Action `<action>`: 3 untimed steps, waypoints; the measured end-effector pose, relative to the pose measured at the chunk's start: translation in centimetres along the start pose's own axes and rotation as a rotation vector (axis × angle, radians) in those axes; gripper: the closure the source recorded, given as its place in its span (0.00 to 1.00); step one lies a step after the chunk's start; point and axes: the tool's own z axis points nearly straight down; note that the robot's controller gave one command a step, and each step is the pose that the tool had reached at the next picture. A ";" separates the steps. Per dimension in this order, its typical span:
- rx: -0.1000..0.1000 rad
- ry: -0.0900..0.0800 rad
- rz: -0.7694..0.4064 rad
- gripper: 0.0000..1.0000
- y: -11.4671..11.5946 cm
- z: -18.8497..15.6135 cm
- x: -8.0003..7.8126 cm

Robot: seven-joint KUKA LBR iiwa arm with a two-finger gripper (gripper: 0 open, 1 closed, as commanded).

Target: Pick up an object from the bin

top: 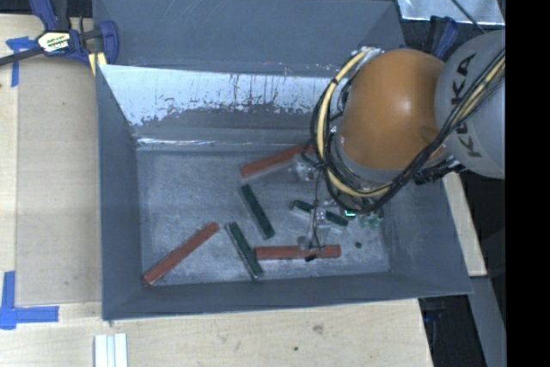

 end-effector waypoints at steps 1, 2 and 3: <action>0.004 0.000 -0.082 0.00 -6.6 8.9 -5.6; 0.000 -0.003 -0.120 0.00 -10.3 11.7 -7.1; 0.003 -0.013 -0.121 1.00 -10.2 11.3 -7.4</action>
Offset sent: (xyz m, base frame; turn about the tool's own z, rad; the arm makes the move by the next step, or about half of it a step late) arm 0.0559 -0.0611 -0.0849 -0.0865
